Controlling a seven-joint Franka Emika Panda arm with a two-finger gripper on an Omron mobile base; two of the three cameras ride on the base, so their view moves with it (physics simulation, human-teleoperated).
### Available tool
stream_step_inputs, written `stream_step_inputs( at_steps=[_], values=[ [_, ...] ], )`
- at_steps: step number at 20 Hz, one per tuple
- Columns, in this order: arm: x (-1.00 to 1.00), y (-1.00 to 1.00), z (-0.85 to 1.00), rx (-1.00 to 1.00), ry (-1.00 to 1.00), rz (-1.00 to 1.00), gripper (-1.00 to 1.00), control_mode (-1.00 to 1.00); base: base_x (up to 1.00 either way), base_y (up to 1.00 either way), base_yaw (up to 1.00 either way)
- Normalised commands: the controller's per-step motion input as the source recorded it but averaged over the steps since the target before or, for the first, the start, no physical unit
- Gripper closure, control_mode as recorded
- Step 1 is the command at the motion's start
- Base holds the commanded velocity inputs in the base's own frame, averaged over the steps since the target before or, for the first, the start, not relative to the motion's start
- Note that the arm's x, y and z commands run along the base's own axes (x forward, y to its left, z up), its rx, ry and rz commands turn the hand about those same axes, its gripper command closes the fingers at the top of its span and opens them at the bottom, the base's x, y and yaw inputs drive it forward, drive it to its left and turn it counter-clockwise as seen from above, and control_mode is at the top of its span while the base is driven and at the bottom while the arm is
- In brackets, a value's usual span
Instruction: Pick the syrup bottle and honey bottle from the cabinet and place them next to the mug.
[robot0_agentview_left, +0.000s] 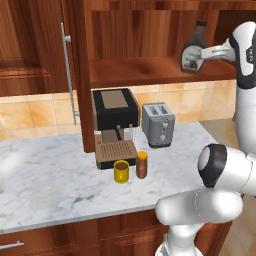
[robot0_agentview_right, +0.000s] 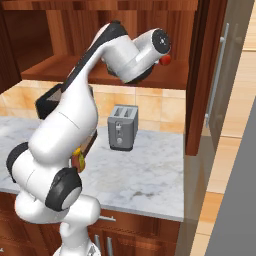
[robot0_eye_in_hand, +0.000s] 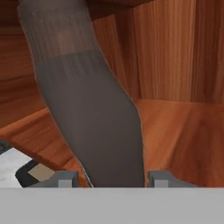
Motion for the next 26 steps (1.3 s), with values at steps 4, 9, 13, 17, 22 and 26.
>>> stream_step_inputs(
  at_steps=[4,9,13,17,22,26],
  values=[
    [-0.71,0.21,0.00,0.00,-0.06,0.06,1.00,-1.00,0.00,0.00,0.00],
    [-0.69,0.31,0.00,-0.01,0.00,0.05,1.00,-1.00,0.00,0.00,0.00],
    [-0.59,0.34,0.01,-0.04,0.01,0.05,1.00,-1.00,0.00,0.00,0.00],
    [-0.56,0.36,-0.03,-0.06,0.03,0.04,1.00,-1.00,0.00,0.00,0.00],
    [-0.48,0.26,-0.34,-0.07,0.01,0.02,1.00,-1.00,0.00,0.00,0.00],
    [-0.42,0.22,-0.41,-0.07,0.00,0.02,1.00,-1.00,0.00,0.00,0.00]
  ],
)
